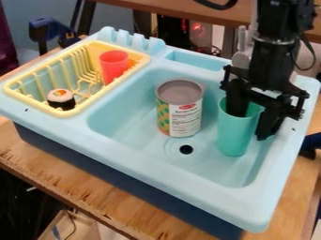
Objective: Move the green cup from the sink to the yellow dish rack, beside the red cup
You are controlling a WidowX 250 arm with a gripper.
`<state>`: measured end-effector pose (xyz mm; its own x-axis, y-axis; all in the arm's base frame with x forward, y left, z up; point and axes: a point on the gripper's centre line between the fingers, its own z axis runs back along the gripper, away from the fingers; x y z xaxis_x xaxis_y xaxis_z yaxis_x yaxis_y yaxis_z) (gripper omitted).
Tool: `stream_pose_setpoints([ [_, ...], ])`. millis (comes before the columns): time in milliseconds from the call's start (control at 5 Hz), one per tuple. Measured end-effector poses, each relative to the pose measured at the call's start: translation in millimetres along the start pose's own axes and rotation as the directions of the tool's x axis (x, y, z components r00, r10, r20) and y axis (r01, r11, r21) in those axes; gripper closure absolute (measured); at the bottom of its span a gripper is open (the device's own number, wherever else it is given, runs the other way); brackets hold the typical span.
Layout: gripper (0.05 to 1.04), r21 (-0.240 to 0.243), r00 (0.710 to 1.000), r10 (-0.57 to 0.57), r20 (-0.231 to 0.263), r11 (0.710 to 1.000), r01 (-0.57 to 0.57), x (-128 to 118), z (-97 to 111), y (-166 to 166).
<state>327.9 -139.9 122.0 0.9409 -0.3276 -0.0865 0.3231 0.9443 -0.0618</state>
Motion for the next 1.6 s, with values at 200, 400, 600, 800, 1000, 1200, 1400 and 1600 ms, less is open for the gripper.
stream_pose_setpoints([
  [200,0.724,-0.013,1.000,-0.001,0.000,1.000,0.001,0.1,-0.5,1.4],
  [400,0.916,-0.023,1.000,0.001,-0.002,1.000,-0.001,-0.2,-0.2,4.3],
  [600,0.983,-0.020,0.999,-0.015,-0.049,1.000,0.014,-9.6,3.2,4.7],
  [800,0.989,-0.022,0.997,-0.039,-0.060,0.999,0.038,-29.6,33.7,3.0],
  [1000,0.989,-0.016,0.999,-0.016,0.047,1.000,0.017,-62.8,88.5,3.7],
  [1200,0.989,-0.049,0.980,0.108,0.168,0.994,-0.101,-114.3,138.0,32.4],
  [1400,0.989,-0.068,0.951,0.248,0.187,0.969,-0.239,-143.0,155.6,69.9],
  [1600,0.989,-0.049,0.923,0.339,0.180,0.941,-0.336,-145.4,158.4,107.1],
])
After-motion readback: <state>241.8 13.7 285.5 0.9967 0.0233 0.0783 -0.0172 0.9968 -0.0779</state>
